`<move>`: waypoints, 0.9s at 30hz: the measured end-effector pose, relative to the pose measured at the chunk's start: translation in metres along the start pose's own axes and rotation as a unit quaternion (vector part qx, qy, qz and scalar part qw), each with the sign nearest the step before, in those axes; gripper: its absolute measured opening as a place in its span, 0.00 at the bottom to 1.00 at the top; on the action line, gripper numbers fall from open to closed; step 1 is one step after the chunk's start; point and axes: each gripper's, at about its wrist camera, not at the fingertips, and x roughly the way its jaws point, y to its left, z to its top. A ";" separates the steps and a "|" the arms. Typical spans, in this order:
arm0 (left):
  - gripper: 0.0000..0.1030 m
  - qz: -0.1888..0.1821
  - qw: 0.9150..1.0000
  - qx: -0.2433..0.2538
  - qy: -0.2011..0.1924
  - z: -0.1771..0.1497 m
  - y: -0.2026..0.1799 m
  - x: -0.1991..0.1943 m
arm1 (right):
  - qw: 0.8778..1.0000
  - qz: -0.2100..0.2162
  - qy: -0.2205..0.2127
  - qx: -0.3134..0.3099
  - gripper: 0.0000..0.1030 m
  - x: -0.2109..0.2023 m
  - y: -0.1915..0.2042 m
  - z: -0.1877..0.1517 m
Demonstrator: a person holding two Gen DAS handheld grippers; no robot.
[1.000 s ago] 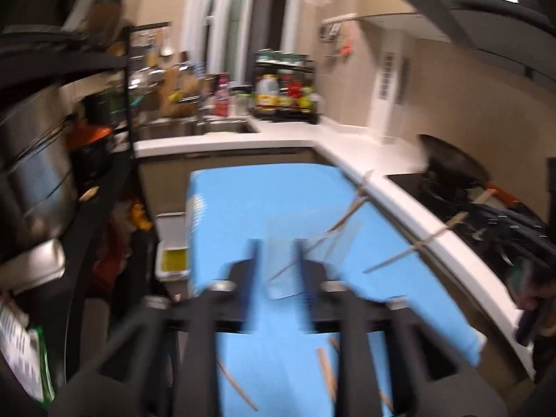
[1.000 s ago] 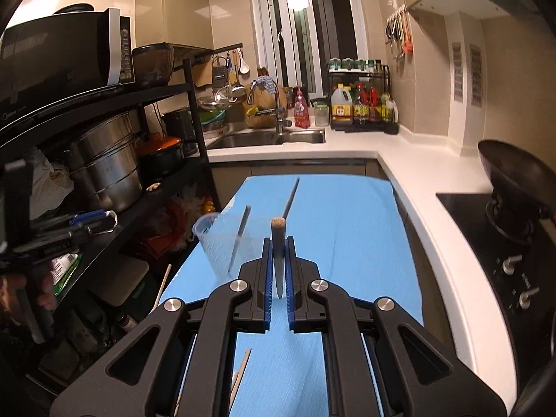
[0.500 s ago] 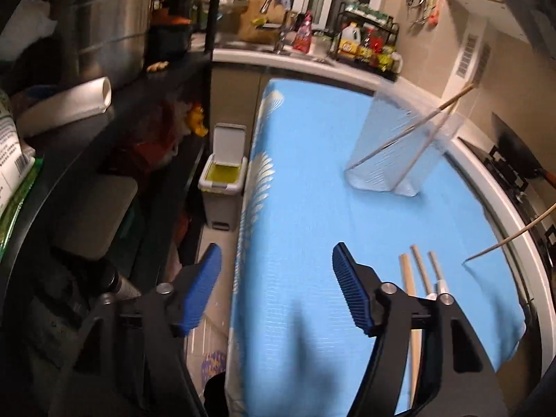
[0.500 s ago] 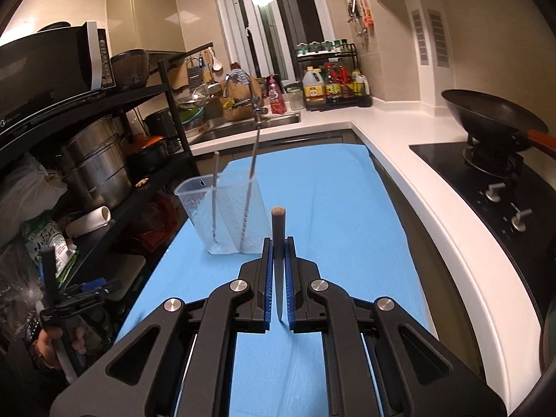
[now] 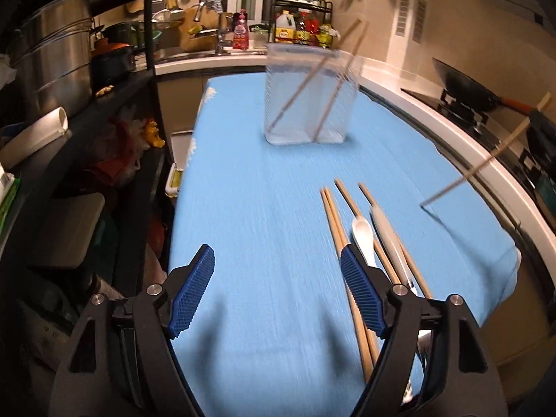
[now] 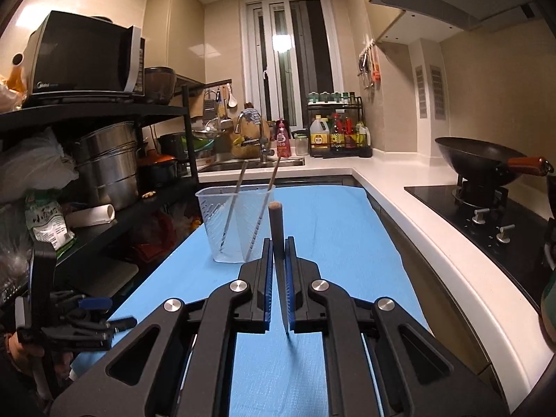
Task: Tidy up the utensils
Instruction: 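Move the left tool back to the cloth and grasp a chopstick while the right tool holds its chopstick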
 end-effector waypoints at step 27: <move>0.71 0.048 0.998 0.022 -0.027 -0.087 -0.045 -0.016 | 0.998 0.021 -0.038 0.034 0.07 0.001 -0.001 -0.006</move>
